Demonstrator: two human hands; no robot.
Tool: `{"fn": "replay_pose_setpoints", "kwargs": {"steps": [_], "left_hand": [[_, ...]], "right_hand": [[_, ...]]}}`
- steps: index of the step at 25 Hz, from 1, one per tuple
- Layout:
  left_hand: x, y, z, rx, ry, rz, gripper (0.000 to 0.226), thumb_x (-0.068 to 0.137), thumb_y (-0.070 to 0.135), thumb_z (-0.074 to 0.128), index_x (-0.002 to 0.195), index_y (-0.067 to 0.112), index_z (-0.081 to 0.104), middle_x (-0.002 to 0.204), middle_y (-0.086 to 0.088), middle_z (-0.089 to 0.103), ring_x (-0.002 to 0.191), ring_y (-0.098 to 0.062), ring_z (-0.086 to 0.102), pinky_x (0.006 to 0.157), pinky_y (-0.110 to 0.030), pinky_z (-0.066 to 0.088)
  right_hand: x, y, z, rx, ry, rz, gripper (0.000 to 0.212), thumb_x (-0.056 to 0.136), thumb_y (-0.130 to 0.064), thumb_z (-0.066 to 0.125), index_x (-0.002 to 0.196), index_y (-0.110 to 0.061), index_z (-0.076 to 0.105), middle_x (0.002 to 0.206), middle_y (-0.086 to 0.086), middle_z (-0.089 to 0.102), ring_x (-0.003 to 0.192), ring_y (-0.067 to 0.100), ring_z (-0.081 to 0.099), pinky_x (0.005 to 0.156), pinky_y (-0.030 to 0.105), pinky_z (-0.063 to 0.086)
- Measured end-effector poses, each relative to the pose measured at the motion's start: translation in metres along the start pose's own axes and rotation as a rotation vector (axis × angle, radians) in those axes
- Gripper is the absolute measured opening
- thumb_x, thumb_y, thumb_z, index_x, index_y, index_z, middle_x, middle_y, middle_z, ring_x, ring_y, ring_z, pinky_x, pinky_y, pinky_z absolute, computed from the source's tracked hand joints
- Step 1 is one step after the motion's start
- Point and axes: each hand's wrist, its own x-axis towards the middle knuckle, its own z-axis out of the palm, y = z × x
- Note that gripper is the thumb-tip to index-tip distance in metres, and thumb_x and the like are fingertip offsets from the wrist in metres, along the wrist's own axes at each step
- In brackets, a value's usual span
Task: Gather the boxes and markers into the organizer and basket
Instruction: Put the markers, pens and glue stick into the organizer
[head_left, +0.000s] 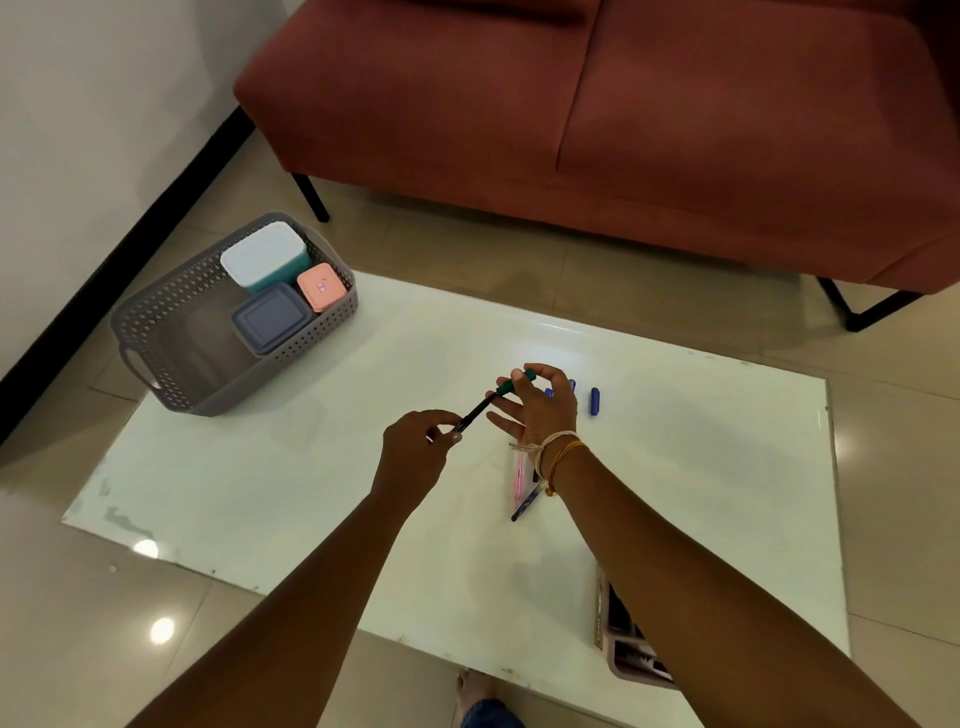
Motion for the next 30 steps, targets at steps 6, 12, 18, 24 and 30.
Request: {"fn": "replay_pose_setpoints", "kwargs": {"steps": [6, 12, 18, 24, 30], "left_hand": [[-0.008, 0.000, 0.006, -0.005, 0.007, -0.017, 0.014, 0.084, 0.012, 0.067, 0.093, 0.020, 0.074, 0.074, -0.001, 0.058, 0.059, -0.013, 0.050, 0.053, -0.005, 0.038], [-0.019, 0.010, 0.018, -0.112, -0.003, -0.055, 0.014, 0.089, 0.012, 0.062, 0.099, 0.011, 0.071, 0.068, 0.000, 0.064, 0.052, -0.009, 0.059, 0.050, -0.006, 0.044], [-0.033, 0.023, 0.033, -0.216, -0.005, -0.191, 0.012, 0.084, 0.013, 0.067, 0.088, 0.006, 0.076, 0.063, -0.004, 0.066, 0.046, -0.004, 0.054, 0.059, -0.023, 0.040], [-0.073, 0.015, 0.037, -0.334, -0.132, -0.278, 0.012, 0.084, 0.016, 0.069, 0.092, 0.009, 0.075, 0.065, -0.005, 0.069, 0.043, -0.010, 0.051, 0.042, -0.018, 0.038], [-0.131, 0.014, 0.090, -0.385, -0.228, -0.260, 0.024, 0.083, 0.021, 0.072, 0.104, 0.012, 0.074, 0.084, -0.012, 0.072, 0.077, -0.023, 0.064, 0.068, -0.033, 0.051]], "right_hand": [[-0.002, -0.005, -0.008, -0.157, -0.039, 0.009, 0.016, 0.093, -0.009, 0.057, 0.108, -0.015, 0.053, 0.099, 0.018, 0.067, 0.088, 0.035, 0.068, 0.075, 0.041, 0.057], [-0.017, 0.004, -0.010, -0.323, -0.102, -0.044, 0.016, 0.092, -0.014, 0.060, 0.107, -0.010, 0.058, 0.096, 0.018, 0.070, 0.081, 0.029, 0.070, 0.063, 0.027, 0.060], [-0.027, 0.018, -0.024, -0.271, 0.071, -0.148, 0.010, 0.090, -0.011, 0.062, 0.096, -0.002, 0.060, 0.093, 0.025, 0.070, 0.078, 0.032, 0.071, 0.056, 0.025, 0.060], [-0.062, 0.028, -0.061, -0.243, -0.028, -0.068, 0.017, 0.090, -0.008, 0.061, 0.104, 0.003, 0.059, 0.089, 0.020, 0.069, 0.072, 0.026, 0.071, 0.056, 0.026, 0.060], [-0.094, 0.016, -0.133, -0.580, -0.029, -0.288, 0.026, 0.082, -0.001, 0.069, 0.104, -0.014, 0.065, 0.091, 0.018, 0.072, 0.085, 0.029, 0.072, 0.064, 0.029, 0.060]]}}
